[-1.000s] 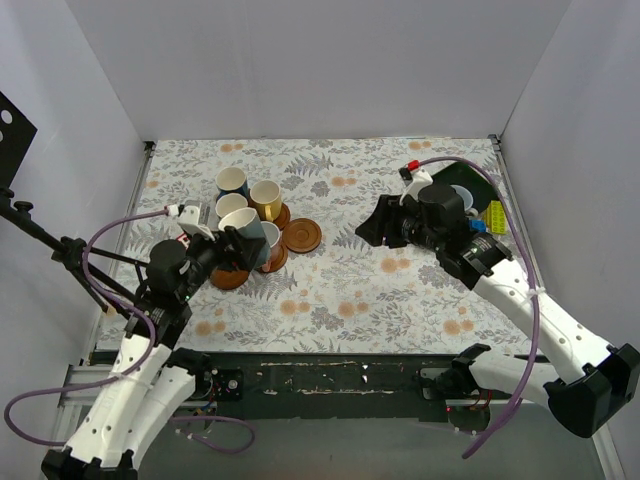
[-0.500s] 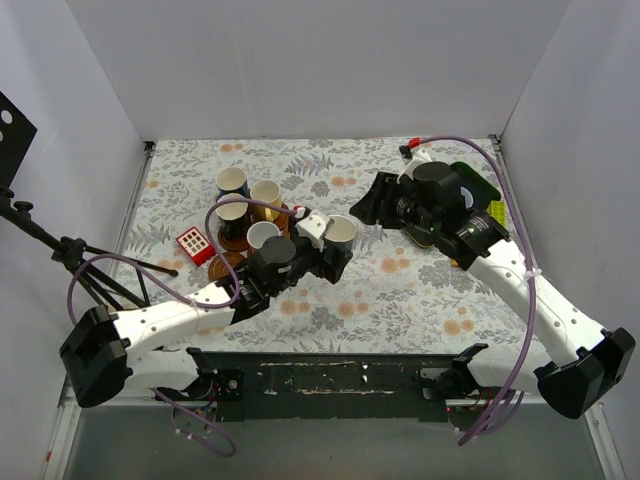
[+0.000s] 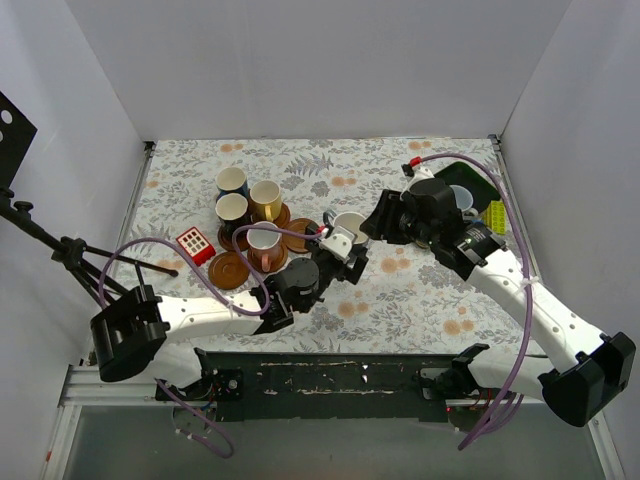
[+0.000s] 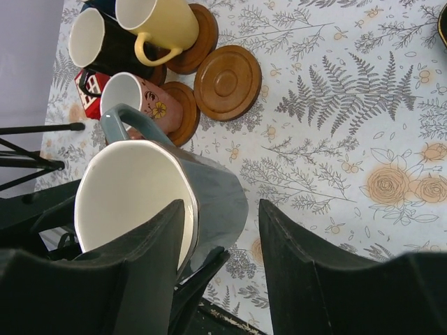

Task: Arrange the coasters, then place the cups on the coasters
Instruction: Place the cup on the coaster.

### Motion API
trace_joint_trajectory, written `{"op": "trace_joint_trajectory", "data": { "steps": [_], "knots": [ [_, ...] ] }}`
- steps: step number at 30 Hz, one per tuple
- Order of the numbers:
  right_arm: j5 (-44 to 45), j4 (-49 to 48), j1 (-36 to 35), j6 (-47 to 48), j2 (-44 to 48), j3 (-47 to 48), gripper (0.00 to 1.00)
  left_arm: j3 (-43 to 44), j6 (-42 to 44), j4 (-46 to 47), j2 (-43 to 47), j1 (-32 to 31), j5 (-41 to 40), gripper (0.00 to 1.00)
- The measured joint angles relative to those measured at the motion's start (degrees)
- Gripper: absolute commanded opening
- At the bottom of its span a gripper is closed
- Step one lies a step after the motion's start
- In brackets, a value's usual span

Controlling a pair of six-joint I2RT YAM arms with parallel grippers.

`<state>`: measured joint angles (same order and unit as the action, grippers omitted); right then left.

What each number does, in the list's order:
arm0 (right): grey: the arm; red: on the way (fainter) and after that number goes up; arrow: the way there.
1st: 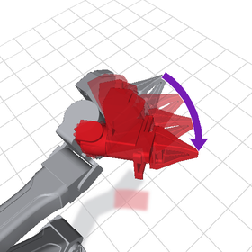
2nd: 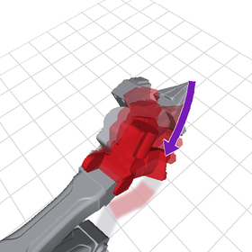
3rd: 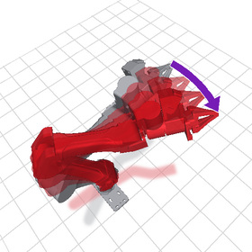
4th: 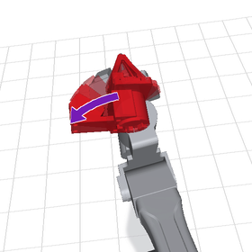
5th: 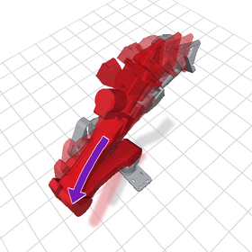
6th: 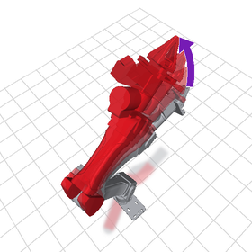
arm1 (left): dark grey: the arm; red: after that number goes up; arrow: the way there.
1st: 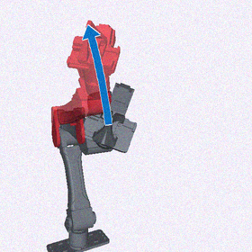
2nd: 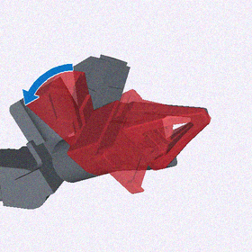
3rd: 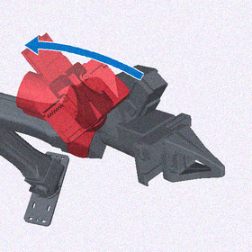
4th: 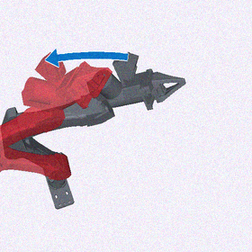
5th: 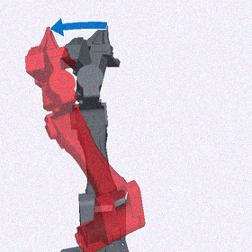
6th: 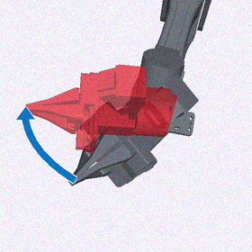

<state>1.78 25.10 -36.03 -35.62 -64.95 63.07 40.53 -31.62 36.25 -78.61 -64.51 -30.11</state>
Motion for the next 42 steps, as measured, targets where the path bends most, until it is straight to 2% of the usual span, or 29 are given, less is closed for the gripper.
{"op": "trace_joint_trajectory", "data": {
  "steps": [6, 15, 16, 19, 20, 21, 23, 26, 29, 30, 31, 35, 42],
  "knots": [
    [0.68, 0.09, 0.0, 0.72, -0.02, -0.33, 0.46, -0.13, 2.29, 2.99, -1.92, -1.7, -3.87, 0.0],
    [0.07, -1.05, -0.02, 1.29, -0.87, -3.39, 0.3, -0.31, 7.41, 9.73, -8.24, -4.55, -9.46, 0.0],
    [-0.13, -1.22, -0.02, 1.33, -1.27, -3.56, 0.25, -0.42, 8.22, 10.78, -8.81, -4.9, -10.05, 0.0],
    [-0.66, -1.77, -0.02, 1.6, -2.56, -3.74, 0.03, -0.48, 10.67, 13.16, -10.34, -5.86, -11.89, 0.0],
    [-0.72, -1.68, 0.0, 2.01, -2.97, -3.8, 0.01, -0.48, 11.52, 13.73, -10.86, -6.12, -12.59, 0.0],
    [-0.94, -1.64, 0.04, 2.51, -3.32, -4.04, 0.01, -0.48, 12.26, 14.12, -11.3, -6.29, -13.07, 0.03],
    [-1.22, -1.95, 0.07, 3.15, -3.82, -4.76, 0.01, -0.55, 12.46, 14.25, -11.93, -6.58, -14.03, 0.18],
    [-1.33, -2.54, 0.02, 3.82, -4.0, -5.46, 0.01, -0.57, 10.8, 12.76, -12.02, -6.78, -14.64, 0.53],
    [-0.37, -2.43, -0.22, 4.33, -4.0, -6.14, 0.01, -0.55, 7.06, 8.55, -10.97, -6.82, -13.79, 0.75],
    [-0.11, -2.34, -0.42, 4.39, -4.0, -6.4, 0.01, -0.52, 5.81, 6.93, -10.43, -6.82, -13.29, 0.87],
    [0.0, -2.27, -0.57, 4.59, -4.0, -6.62, 0.01, -0.5, 3.93, 4.68, -9.49, -6.82, -12.44, 0.93],
    [2.78, -1.92, -0.87, 8.87, -3.76, -6.71, 0.01, -0.2, -5.25, -5.25, -2.82, -6.75, -7.74, 0.98],
    [10.58, -1.09, 0.13, 18.43, -3.3, -6.73, 0.01, 1.6, -18.08, -22.77, 15.41, -6.05, 8.72, 0.98]
  ]
}}
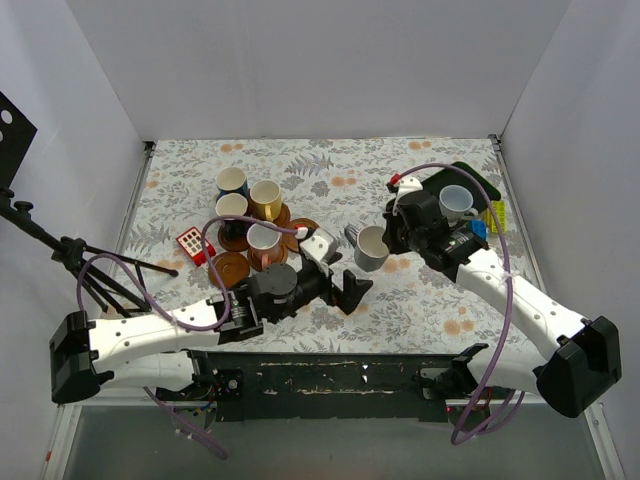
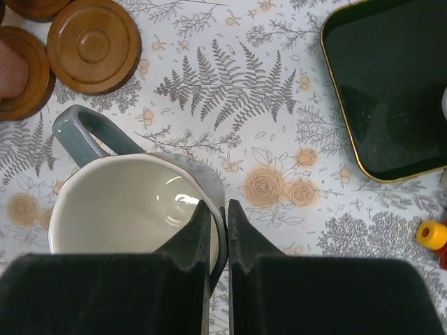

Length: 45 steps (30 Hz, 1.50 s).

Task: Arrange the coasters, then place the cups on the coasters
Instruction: Place the cup on the coaster.

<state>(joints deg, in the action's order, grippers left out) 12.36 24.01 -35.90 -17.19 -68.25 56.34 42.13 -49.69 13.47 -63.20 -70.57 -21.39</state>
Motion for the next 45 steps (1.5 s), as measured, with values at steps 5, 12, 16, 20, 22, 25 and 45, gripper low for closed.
{"op": "trace_joint_trajectory", "data": {
  "steps": [5, 12, 16, 20, 22, 25, 45],
  "knots": [
    [-5.18, -3.02, -0.02, 9.97, 2.99, -4.33, 0.01, 8.17, -7.82, -13.75, 0.04, 9.68, 16.61, 0.98],
    [-15.76, -3.52, -0.55, 22.27, 6.45, -7.13, 0.01, 14.58, -11.65, -25.49, -6.45, 19.41, 29.77, 0.98],
    [-20.57, -4.81, -0.96, 26.27, 9.4, -8.59, 0.01, 15.15, -12.22, -27.82, -10.38, 20.17, 33.51, 0.98],
    [-22.93, -5.09, -2.32, 28.46, 10.12, -8.59, 0.01, 14.82, -13.2, -27.89, -11.5, 20.22, 34.86, 0.97],
    [-23.08, -4.92, -3.72, 29.53, 9.77, -8.59, 0.01, 14.8, -13.55, -26.93, -11.52, 20.22, 35.08, 0.9],
    [-22.91, -4.81, -6.51, 30.71, 9.07, -8.59, 0.01, 14.8, -13.99, -25.49, -11.98, 20.22, 35.1, 0.74],
    [-16.44, -7.48, -13.55, 27.28, 4.5, -9.27, 0.15, 8.72, -11.85, -22.47, -14.67, 19.23, 32.06, 0.0]
  ]
}}
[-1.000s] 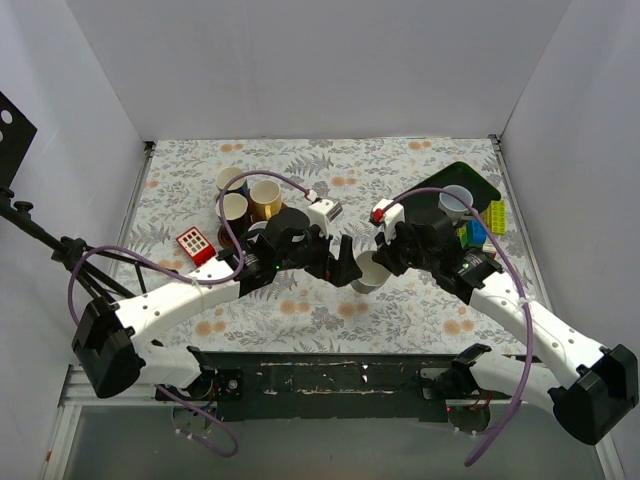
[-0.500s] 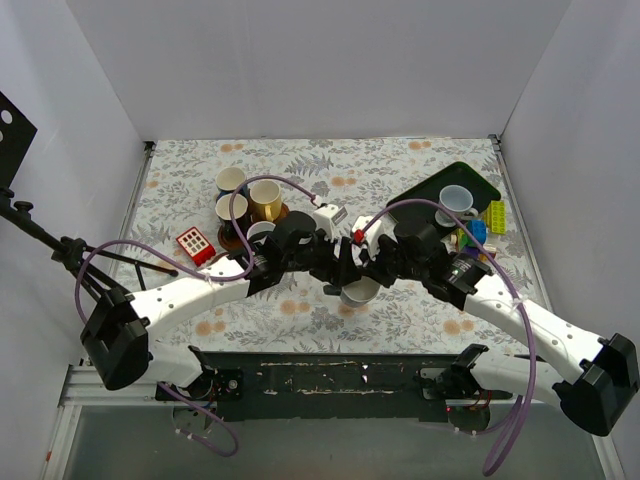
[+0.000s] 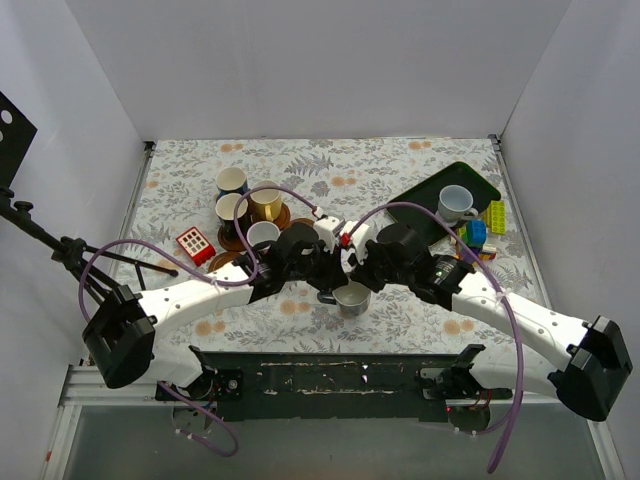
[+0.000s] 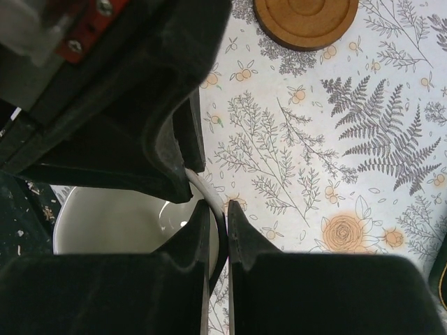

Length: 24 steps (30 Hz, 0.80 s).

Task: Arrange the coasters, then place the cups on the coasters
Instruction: Place the cup on the coaster.

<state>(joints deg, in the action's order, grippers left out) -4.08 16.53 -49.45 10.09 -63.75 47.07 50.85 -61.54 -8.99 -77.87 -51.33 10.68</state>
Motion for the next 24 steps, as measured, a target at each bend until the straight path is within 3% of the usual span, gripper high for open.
{"op": "trace_joint_trajectory", "data": {
  "steps": [2, 4, 5, 15, 24],
  "knots": [
    [0.87, 0.09, -0.15, -1.29, -0.07, 0.02, 0.23, -0.26, 0.13, 0.39, -0.04, 0.02, -0.07, 0.0],
    [1.64, -0.02, -0.24, -2.49, -0.02, 0.13, 0.52, -0.26, -0.07, 0.66, -0.04, 0.02, -0.87, 0.0],
    [2.49, -0.22, -0.26, -2.91, 0.17, 0.2, 0.55, -0.26, -0.83, 0.44, -0.04, 0.07, -1.9, 0.0],
    [13.99, -0.96, -0.07, -7.43, 11.13, 0.31, 0.61, 0.83, -7.91, -5.97, -0.07, 1.14, -14.19, 0.0],
    [26.45, -1.29, 2.99, -14.36, 16.41, -1.6, 0.62, 16.9, -9.07, -14.58, -1.11, 4.81, -19.91, 0.0]
  ]
}}
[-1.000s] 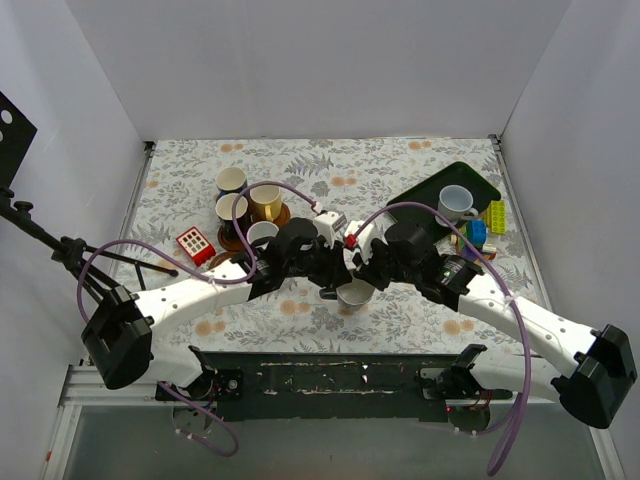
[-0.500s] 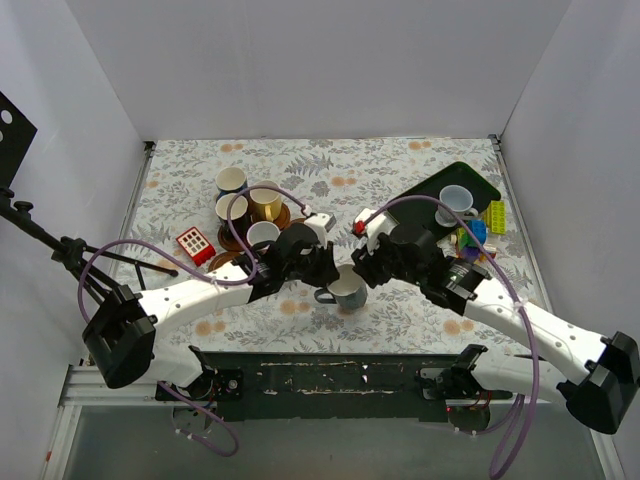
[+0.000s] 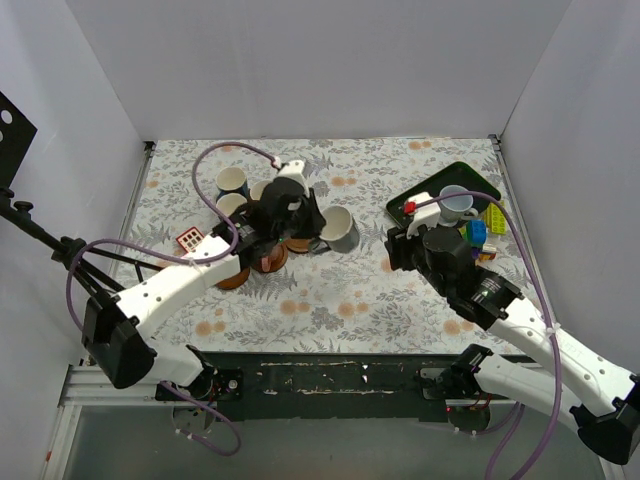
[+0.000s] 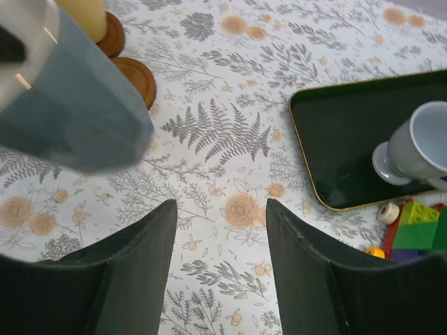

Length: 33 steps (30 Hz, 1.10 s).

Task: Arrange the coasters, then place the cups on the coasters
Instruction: Place the cup on the coaster.

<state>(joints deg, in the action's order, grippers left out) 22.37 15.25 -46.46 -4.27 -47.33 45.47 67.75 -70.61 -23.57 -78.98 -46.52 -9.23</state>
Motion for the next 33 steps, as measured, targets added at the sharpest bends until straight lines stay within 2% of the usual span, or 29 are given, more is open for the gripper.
{"op": "trace_joint_trajectory", "data": {
  "steps": [3, 11, 17, 23, 33],
  "knots": [
    [2.38, 0.26, 1.33, -2.45, -0.02, -1.29, 0.62, 2.93, 0.39, -1.95, 1.7, 6.38, 0.57, 0.0],
    [4.87, 1.18, 4.9, -6.99, 0.0, -4.66, 0.6, 7.3, 6.23, -14.29, 3.87, 31.65, 2.45, 0.0],
    [4.9, 0.9, 7.15, -8.74, 0.96, -6.69, 0.6, 7.08, 9.4, -21.46, 7.67, 43.28, 4.44, 0.0],
    [4.52, 0.61, 8.44, -9.07, 1.84, -7.26, 0.6, 4.07, 9.68, -23.58, 14.12, 47.98, 5.49, 0.0],
    [2.89, -0.9, 9.81, -9.22, 2.71, -8.96, 0.6, -11.93, 8.13, -22.25, 21.2, 48.24, 4.96, 0.0]
  ]
}}
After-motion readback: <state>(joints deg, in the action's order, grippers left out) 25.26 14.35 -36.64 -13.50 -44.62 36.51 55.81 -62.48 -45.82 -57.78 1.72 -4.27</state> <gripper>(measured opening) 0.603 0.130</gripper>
